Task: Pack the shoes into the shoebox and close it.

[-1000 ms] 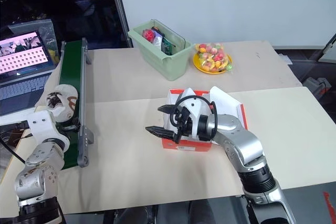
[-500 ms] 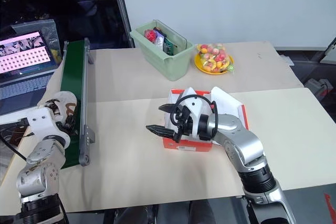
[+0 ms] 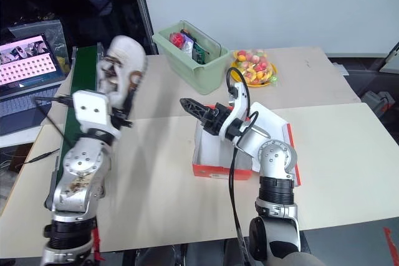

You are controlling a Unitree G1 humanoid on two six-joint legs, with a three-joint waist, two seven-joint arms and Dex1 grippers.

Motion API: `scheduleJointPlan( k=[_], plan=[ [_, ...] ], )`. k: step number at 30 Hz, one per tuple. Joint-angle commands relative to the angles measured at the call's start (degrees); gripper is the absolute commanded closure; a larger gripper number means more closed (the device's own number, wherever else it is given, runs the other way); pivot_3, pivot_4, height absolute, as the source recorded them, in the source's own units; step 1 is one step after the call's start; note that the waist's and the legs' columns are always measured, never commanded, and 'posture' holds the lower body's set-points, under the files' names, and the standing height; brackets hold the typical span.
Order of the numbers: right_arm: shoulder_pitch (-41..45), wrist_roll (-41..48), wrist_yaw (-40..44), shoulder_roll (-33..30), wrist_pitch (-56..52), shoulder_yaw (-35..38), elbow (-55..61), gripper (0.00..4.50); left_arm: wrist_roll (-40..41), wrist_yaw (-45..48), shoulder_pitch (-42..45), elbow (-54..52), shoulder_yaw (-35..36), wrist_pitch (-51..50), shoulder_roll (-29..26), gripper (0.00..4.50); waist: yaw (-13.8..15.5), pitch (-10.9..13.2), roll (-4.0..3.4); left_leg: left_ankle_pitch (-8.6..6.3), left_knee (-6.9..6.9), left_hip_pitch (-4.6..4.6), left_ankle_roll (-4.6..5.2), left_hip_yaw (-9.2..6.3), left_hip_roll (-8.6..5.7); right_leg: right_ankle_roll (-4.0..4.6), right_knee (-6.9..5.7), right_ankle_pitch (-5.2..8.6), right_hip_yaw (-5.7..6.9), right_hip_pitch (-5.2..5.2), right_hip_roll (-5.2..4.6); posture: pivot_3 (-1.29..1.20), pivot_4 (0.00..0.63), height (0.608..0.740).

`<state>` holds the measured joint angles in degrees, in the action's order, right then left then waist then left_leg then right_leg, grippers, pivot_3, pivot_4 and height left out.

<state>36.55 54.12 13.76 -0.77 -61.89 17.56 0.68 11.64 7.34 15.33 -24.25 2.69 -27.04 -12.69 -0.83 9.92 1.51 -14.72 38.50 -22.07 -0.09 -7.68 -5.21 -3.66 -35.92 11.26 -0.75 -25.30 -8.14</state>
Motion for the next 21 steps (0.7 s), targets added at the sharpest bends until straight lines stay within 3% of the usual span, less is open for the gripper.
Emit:
scheduleJointPlan(
  k=[1,17,21],
  plan=[
    [1.9,7.5,-3.4,1.6,-2.5,3.9,-0.2,0.0,9.2,5.3,-0.3,-6.7,-2.7,-7.1,1.4,2.45,-0.5,0.0,0.0,0.0,0.02,-0.02,0.0,0.0,0.05,0.01,-0.06,0.0,0.0,-0.02,0.06,0.0,0.15,0.74],
    [5.1,7.7,-6.9,2.7,1.0,2.7,-1.0,0.0,10.7,9.0,2.6,-6.7,-5.2,-9.5,0.4,2.45,-1.6,0.0,-0.05,0.0,0.02,0.22,0.0,0.32,0.22,0.12,0.08,-0.07,-0.16,0.11,0.34,0.0,0.15,0.74],
    [4.7,7.5,-7.8,3.5,2.2,2.6,-0.2,1.02,10.2,9.1,2.8,-5.8,-5.0,-9.1,0.3,2.48,-1.6,0.0,-0.05,0.0,0.03,0.23,0.0,0.3,0.22,0.13,0.08,-0.07,-0.17,0.11,0.34,0.0,0.15,0.74]
  ],
)
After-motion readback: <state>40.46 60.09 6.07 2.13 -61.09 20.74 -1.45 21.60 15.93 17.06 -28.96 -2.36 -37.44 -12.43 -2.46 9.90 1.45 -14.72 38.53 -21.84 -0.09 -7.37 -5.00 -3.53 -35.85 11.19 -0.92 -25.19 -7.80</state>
